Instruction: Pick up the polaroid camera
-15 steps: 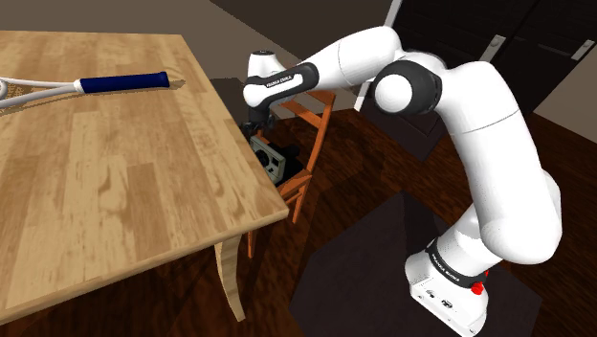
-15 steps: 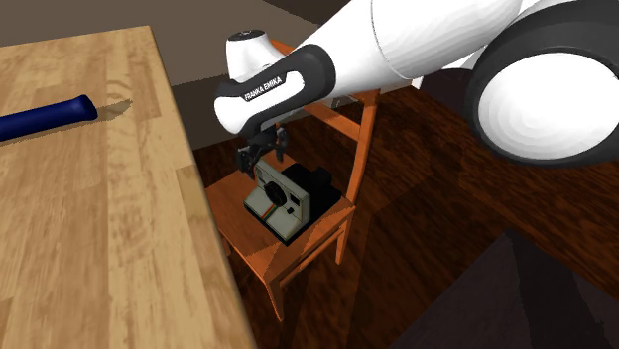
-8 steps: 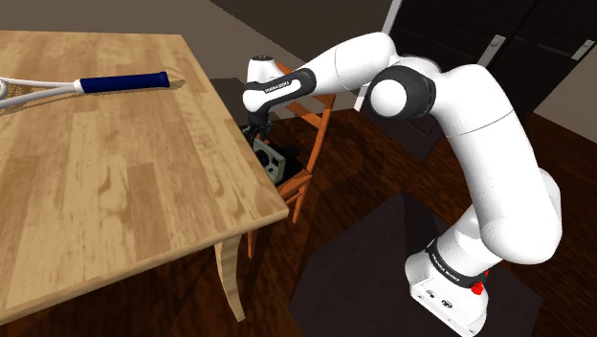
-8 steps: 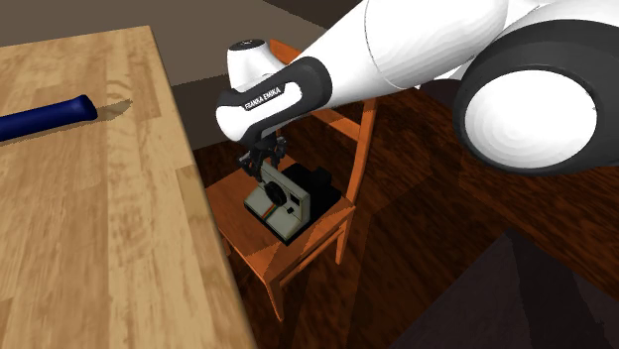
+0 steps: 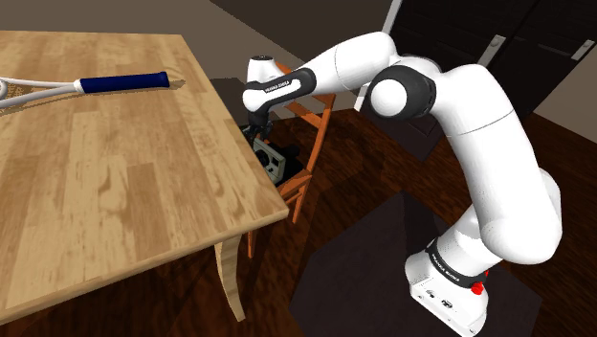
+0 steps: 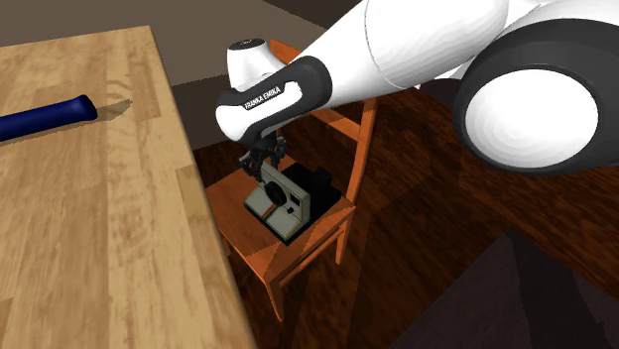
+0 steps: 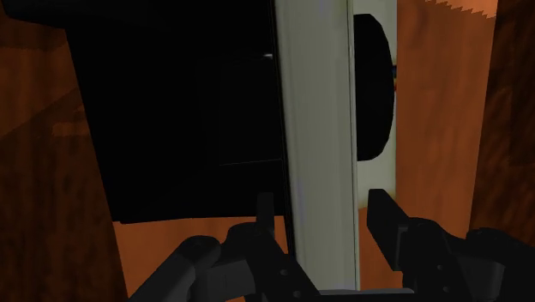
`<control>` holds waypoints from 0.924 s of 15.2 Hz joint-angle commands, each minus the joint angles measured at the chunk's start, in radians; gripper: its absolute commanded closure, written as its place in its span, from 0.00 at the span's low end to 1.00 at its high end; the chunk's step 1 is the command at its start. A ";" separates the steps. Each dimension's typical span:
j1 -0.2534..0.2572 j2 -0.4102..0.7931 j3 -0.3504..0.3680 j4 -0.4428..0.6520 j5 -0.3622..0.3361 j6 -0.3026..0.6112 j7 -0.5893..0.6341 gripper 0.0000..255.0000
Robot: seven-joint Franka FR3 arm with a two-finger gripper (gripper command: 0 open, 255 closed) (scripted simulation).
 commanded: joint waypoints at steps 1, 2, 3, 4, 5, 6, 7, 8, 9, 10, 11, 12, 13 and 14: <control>0.000 -0.016 0.000 -0.006 0.000 -0.009 0.000 1.00; 0.000 -0.025 0.000 -0.008 0.000 -0.016 0.000 1.00; 0.000 -0.034 0.000 -0.010 0.000 -0.023 0.000 1.00; 0.000 -0.042 0.000 -0.010 0.000 -0.031 0.001 1.00; 0.000 -0.051 0.001 -0.011 0.000 -0.038 0.001 1.00; 0.000 -0.059 0.001 -0.013 0.001 -0.046 0.001 1.00; 0.000 -0.067 0.001 -0.013 0.001 -0.054 0.001 1.00; 0.000 -0.075 0.001 -0.013 0.001 -0.062 0.001 1.00; 0.000 -0.083 0.001 -0.012 0.001 -0.070 0.001 1.00; 0.000 -0.091 0.001 -0.013 0.001 -0.078 0.001 1.00; 0.000 -0.099 0.001 -0.012 0.001 -0.086 0.001 1.00; 0.000 -0.106 0.001 -0.010 0.001 -0.095 0.001 1.00; -0.001 -0.114 0.001 -0.010 0.001 -0.103 0.001 1.00; -0.001 -0.121 0.001 -0.008 0.001 -0.112 0.001 1.00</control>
